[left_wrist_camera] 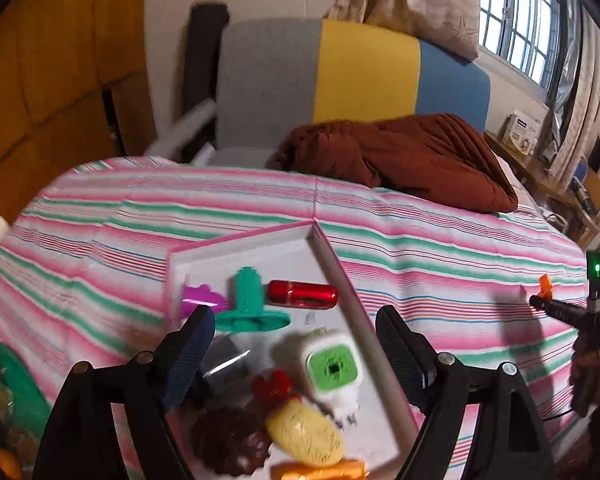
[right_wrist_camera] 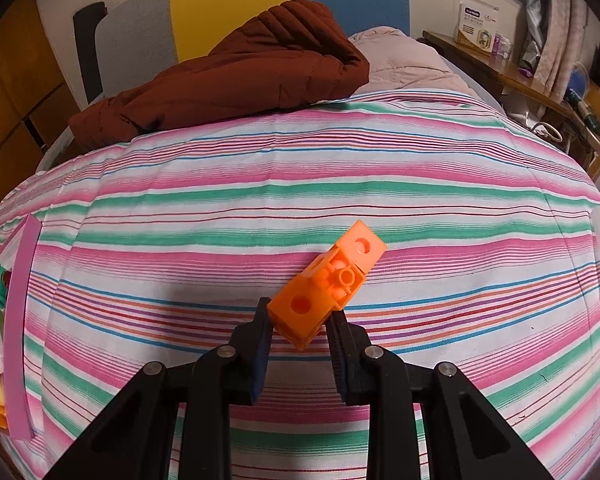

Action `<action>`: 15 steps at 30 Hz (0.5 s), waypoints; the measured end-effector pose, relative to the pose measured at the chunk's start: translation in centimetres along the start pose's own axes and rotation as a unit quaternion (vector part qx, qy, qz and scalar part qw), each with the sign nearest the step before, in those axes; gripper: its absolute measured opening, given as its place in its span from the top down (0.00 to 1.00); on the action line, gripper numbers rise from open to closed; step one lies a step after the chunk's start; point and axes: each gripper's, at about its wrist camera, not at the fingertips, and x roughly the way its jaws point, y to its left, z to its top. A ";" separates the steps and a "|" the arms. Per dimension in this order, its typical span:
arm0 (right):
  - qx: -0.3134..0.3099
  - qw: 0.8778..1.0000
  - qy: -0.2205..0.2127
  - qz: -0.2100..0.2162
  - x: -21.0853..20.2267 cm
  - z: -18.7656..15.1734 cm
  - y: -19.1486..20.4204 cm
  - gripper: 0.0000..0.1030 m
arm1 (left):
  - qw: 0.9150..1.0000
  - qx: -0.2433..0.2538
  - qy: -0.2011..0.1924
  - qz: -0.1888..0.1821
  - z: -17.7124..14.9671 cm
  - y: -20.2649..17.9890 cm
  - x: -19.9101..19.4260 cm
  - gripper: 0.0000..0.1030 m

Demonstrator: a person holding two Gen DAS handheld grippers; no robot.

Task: Organize rigid objects
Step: 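Lower the red cylinder into the tray and open the left gripper, then carry the orange block over the tray with the right gripper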

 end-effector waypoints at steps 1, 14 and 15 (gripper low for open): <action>-0.002 1.000 0.000 0.000 0.0 0.0 0.1 0.74 | 1.000 0.005 -0.012 0.011 -0.6 -0.2 -0.8 0.18; -0.057 0.998 0.003 0.037 -0.1 -0.9 3.2 0.74 | 0.999 0.006 -0.027 0.045 -4.3 0.2 -3.6 0.18; -0.062 0.997 0.006 0.037 0.0 -1.0 3.4 0.74 | 0.999 0.001 -0.029 0.046 -4.6 0.4 -3.9 0.18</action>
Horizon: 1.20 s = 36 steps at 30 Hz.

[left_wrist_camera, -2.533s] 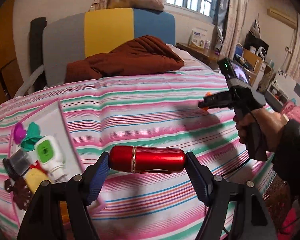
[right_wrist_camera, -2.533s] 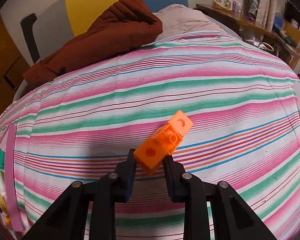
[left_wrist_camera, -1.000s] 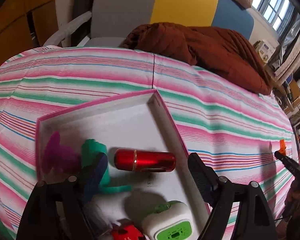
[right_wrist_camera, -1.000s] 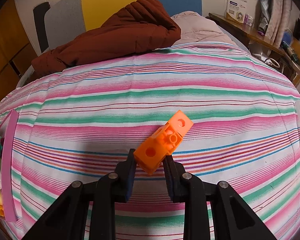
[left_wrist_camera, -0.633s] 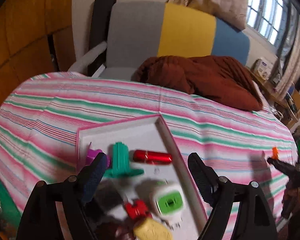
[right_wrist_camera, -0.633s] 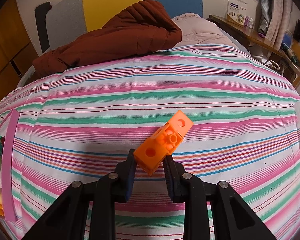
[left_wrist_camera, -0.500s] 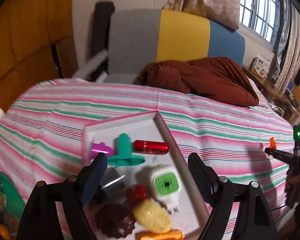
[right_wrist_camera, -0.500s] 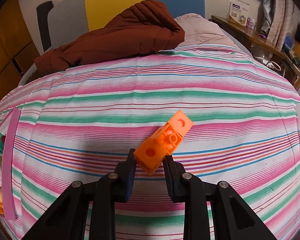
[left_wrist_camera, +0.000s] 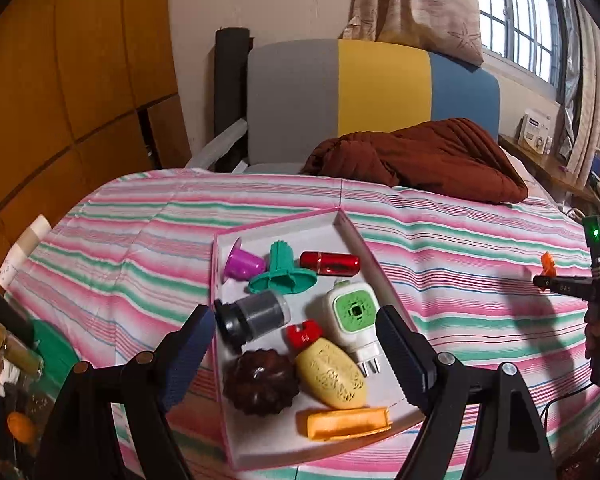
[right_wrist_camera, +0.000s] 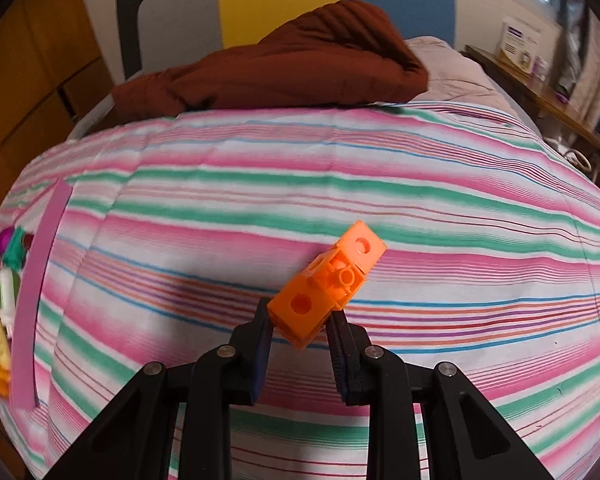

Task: Organize rigid objects
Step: 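Carry the orange block over the tray with the right gripper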

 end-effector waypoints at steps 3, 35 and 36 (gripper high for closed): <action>-0.009 1.000 0.010 -0.001 0.5 -0.2 0.4 0.74 | 1.000 0.002 -0.009 0.012 -0.3 0.4 -0.6 0.18; -0.196 0.950 -0.047 0.237 -5.4 2.4 31.2 0.74 | 0.995 -0.089 -0.004 0.055 -3.3 8.1 -1.2 0.18; -0.200 0.950 -0.038 0.238 -4.7 2.3 32.5 0.74 | 0.994 -0.089 -0.006 0.058 -3.3 8.2 -1.2 0.18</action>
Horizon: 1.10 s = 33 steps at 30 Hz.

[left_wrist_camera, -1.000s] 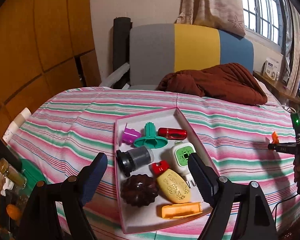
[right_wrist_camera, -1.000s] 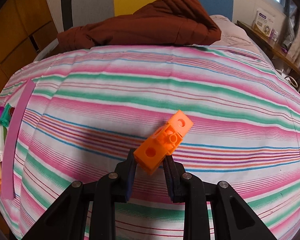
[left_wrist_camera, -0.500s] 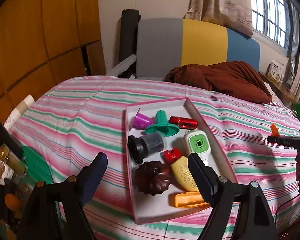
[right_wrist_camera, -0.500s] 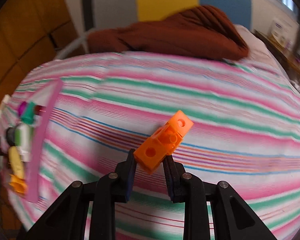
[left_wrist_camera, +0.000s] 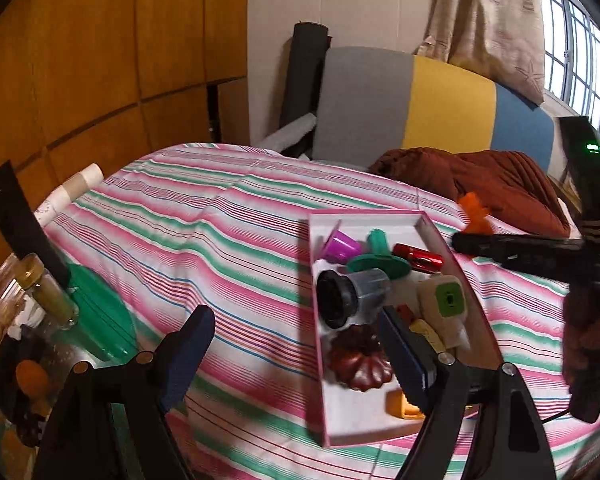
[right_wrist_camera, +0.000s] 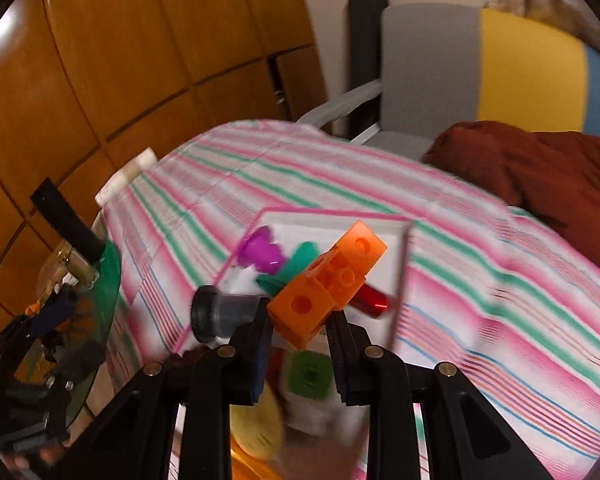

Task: Organize rigid objects
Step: 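Carry the orange block over the tray with the right gripper, then lower the orange block into the tray and open the right gripper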

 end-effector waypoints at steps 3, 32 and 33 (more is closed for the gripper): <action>-0.003 1.000 0.023 0.003 2.8 0.0 1.0 0.74 | 1.000 -0.007 0.001 0.003 0.0 0.4 0.1 0.18; 0.041 0.992 -0.072 -0.091 -5.9 -7.7 1.6 0.29 | 0.999 -0.020 -0.033 0.037 -0.6 -1.8 -2.4 0.20; 0.043 0.992 -0.072 -0.093 -6.0 -8.0 1.6 0.29 | 0.998 -0.018 -0.039 0.036 -0.8 -2.0 -2.6 0.23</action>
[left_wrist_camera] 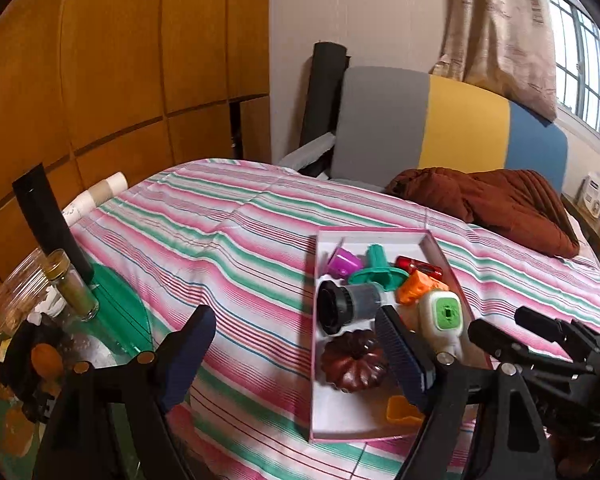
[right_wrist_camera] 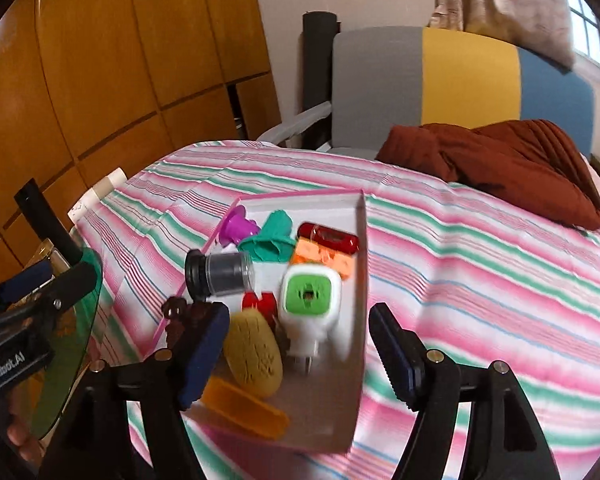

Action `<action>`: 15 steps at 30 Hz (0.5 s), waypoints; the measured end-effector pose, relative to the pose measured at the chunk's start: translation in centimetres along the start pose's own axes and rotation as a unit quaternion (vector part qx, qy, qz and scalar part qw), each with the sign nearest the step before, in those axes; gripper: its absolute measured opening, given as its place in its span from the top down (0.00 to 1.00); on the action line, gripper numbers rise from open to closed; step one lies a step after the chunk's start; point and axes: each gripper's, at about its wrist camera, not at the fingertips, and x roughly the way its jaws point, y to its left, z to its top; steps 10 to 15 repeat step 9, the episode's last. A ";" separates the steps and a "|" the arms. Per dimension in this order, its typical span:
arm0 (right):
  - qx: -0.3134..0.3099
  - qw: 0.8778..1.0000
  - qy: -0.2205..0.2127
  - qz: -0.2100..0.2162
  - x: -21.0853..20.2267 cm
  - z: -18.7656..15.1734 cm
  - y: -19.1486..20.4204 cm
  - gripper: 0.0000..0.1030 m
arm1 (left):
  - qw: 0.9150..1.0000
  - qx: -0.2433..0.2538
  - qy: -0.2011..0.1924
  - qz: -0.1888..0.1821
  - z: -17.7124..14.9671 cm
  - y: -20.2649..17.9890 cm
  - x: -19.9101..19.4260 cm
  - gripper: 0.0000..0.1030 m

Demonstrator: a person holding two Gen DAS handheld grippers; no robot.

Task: Organize rigid objects
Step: 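Lower the orange block into the tray and open the right gripper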

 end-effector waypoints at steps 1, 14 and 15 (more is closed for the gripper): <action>0.002 1.000 0.001 -0.002 -0.2 -0.4 0.0 0.29 | 1.000 0.003 -0.009 0.001 -0.1 -0.2 -0.3 0.26; -0.003 1.000 -0.010 -0.013 -1.6 -1.7 0.3 0.29 | 1.000 0.011 -0.019 -0.009 -0.4 -0.9 -1.5 0.30; -0.003 1.000 -0.010 -0.013 -1.6 -1.7 0.3 0.29 | 1.000 0.011 -0.019 -0.009 -0.4 -0.9 -1.5 0.30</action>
